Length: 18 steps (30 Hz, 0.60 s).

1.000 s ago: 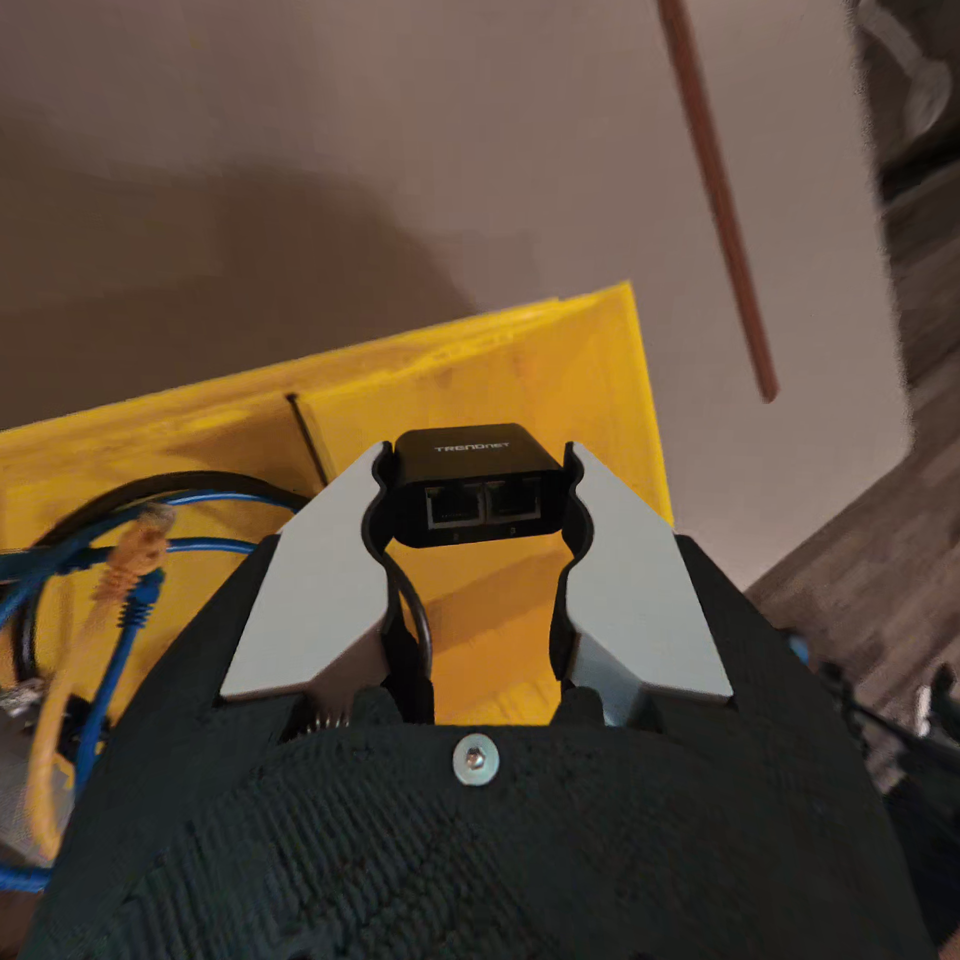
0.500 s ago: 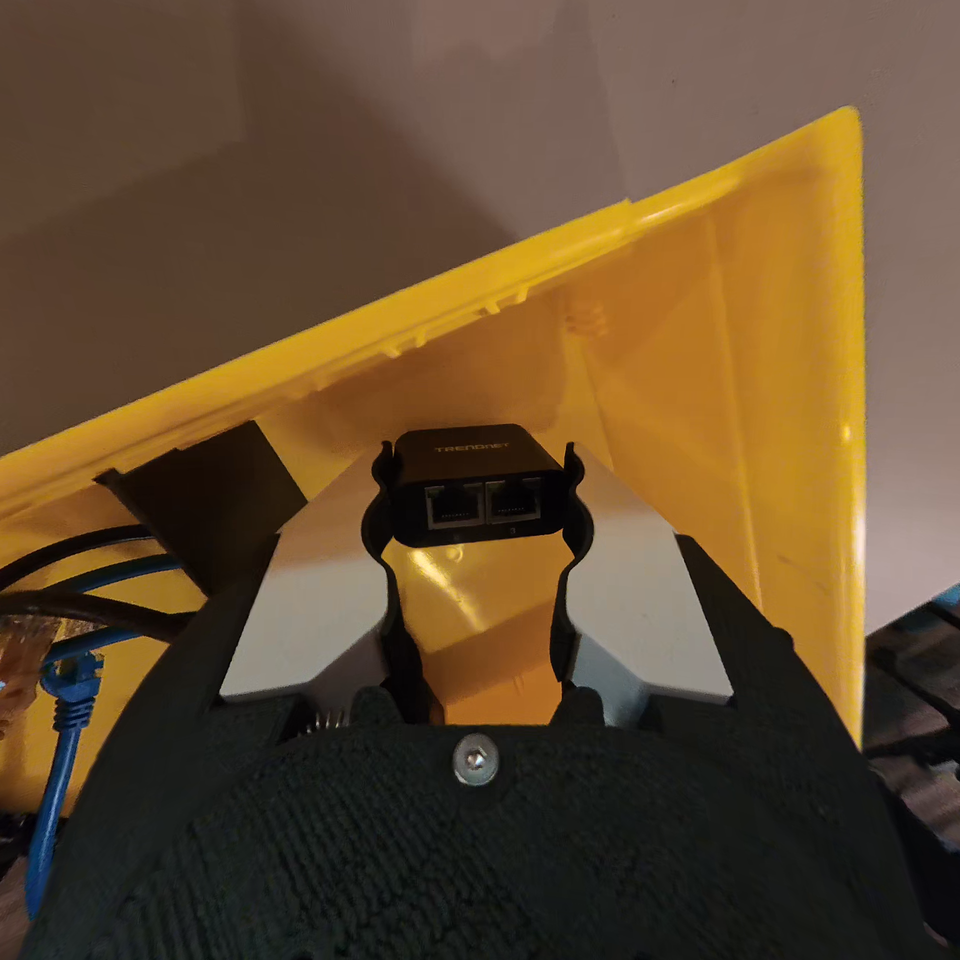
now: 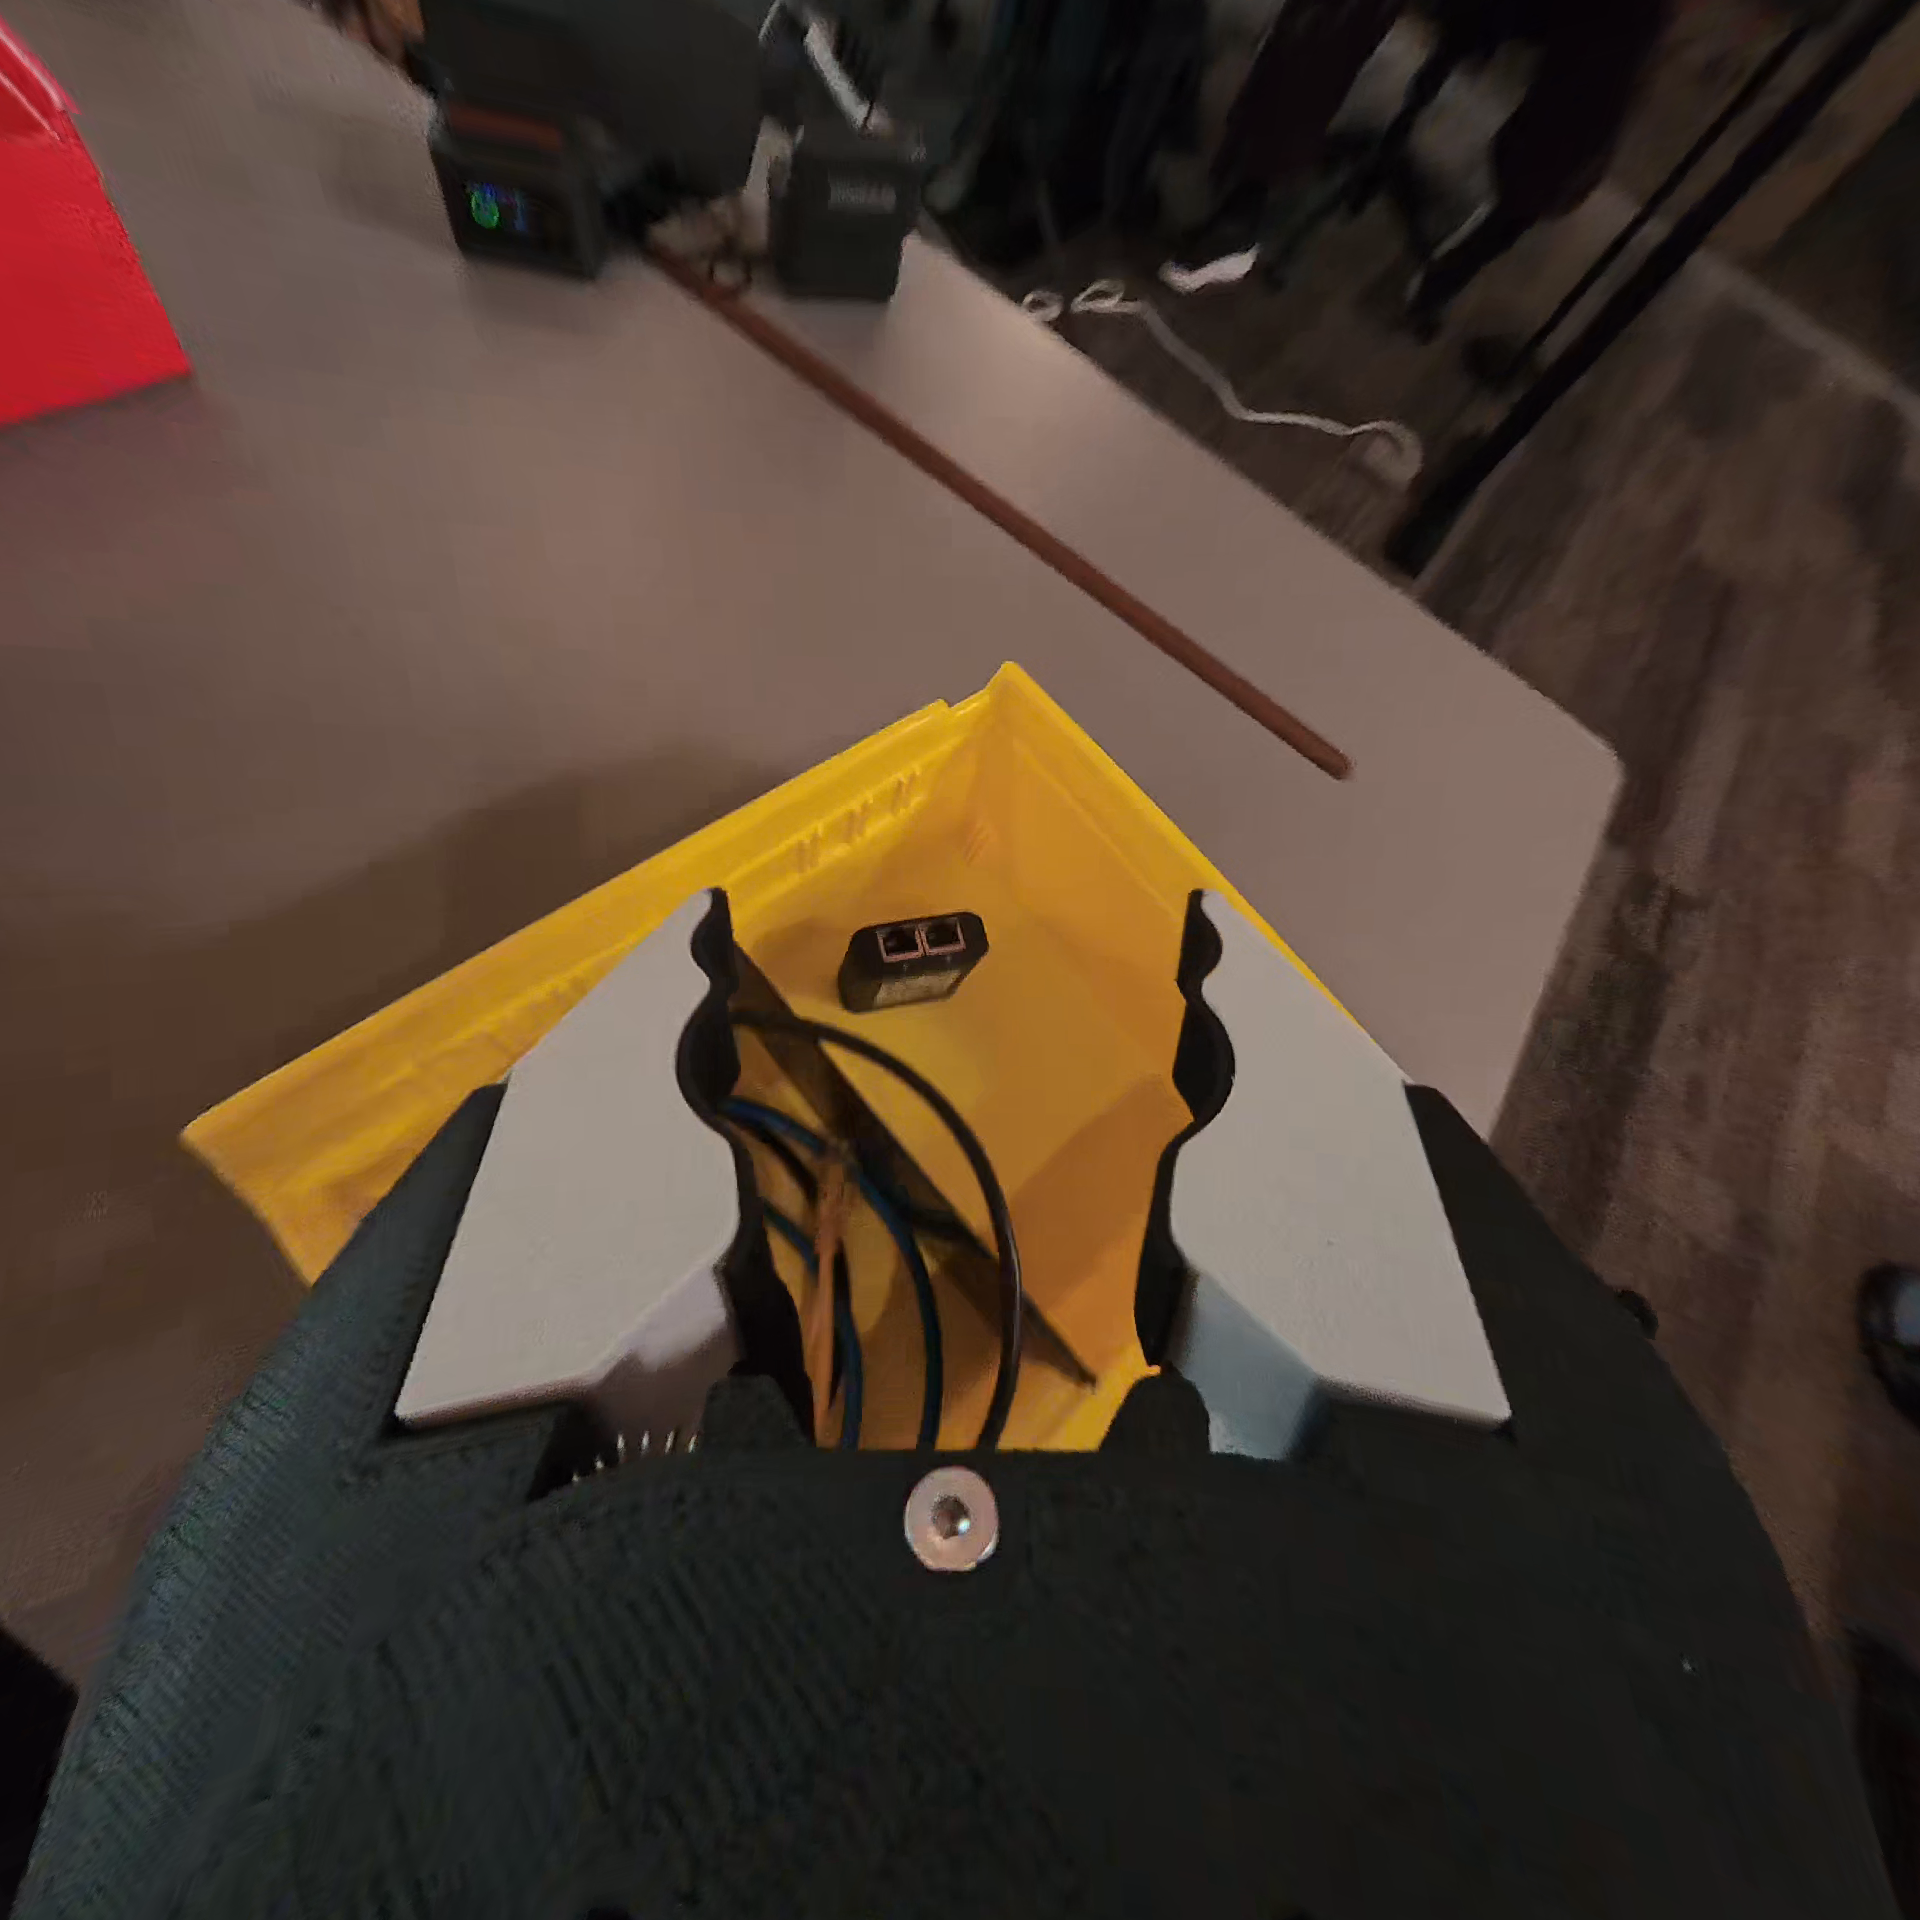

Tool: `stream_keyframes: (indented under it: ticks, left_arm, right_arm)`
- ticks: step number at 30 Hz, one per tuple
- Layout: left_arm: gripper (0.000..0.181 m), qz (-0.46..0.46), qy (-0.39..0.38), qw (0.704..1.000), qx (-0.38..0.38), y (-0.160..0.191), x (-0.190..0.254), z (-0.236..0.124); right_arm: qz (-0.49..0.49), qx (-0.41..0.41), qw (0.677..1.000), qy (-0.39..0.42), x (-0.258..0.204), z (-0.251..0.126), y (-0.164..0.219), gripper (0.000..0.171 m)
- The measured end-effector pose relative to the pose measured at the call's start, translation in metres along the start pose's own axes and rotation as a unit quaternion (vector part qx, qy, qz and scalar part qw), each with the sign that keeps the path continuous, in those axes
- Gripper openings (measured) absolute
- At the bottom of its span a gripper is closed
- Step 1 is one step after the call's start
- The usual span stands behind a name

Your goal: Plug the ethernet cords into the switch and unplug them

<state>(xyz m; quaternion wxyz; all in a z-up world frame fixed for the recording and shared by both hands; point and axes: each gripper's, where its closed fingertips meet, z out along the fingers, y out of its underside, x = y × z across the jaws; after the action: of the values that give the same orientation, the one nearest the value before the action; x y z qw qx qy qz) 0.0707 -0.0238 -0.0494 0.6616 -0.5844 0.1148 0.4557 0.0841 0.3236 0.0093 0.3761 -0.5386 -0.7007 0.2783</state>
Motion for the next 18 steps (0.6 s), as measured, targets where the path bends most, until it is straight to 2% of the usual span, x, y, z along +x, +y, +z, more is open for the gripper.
stream_keyframes:
  ticks: [5, 8, 12, 13, 14, 16, 18]
  left_arm:
    - [0.0, 0.002, -0.003, 1.0, -0.005, 0.001, -0.001, -0.001]
    - [0.0, 0.002, 0.006, 1.0, -0.021, 0.007, 0.002, 0.0]
    - [0.0, 0.006, -0.009, 0.999, -0.05, 0.017, -0.005, 0.0]
    - [0.0, 0.0, -0.023, 0.998, -0.059, 0.021, -0.011, -0.002]
    - [0.0, -0.01, -0.031, 0.997, -0.069, 0.024, -0.016, -0.004]
    - [0.001, -0.04, -0.026, 0.995, -0.09, 0.028, -0.02, -0.011]
    - [0.021, -0.081, -0.031, 0.99, -0.11, 0.026, -0.031, -0.018]
  right_arm:
    - [0.079, 0.056, 0.992, 0.077, -0.012, -0.081, 0.005, 0.082]
    - [0.112, 0.073, 0.98, 0.151, -0.022, -0.108, 0.016, 0.075]
    - [0.073, 0.047, 0.984, 0.158, -0.026, -0.099, 0.05, 0.074]
    - [0.073, 0.02, 0.985, 0.155, -0.022, -0.095, 0.063, 0.087]
    - [0.072, -0.006, 0.984, 0.164, -0.015, -0.093, 0.075, 0.092]
    - [0.074, -0.04, 0.979, 0.188, -0.003, -0.093, 0.096, 0.092]
    - [0.105, -0.066, 0.979, 0.163, -0.003, -0.087, 0.114, 0.092]
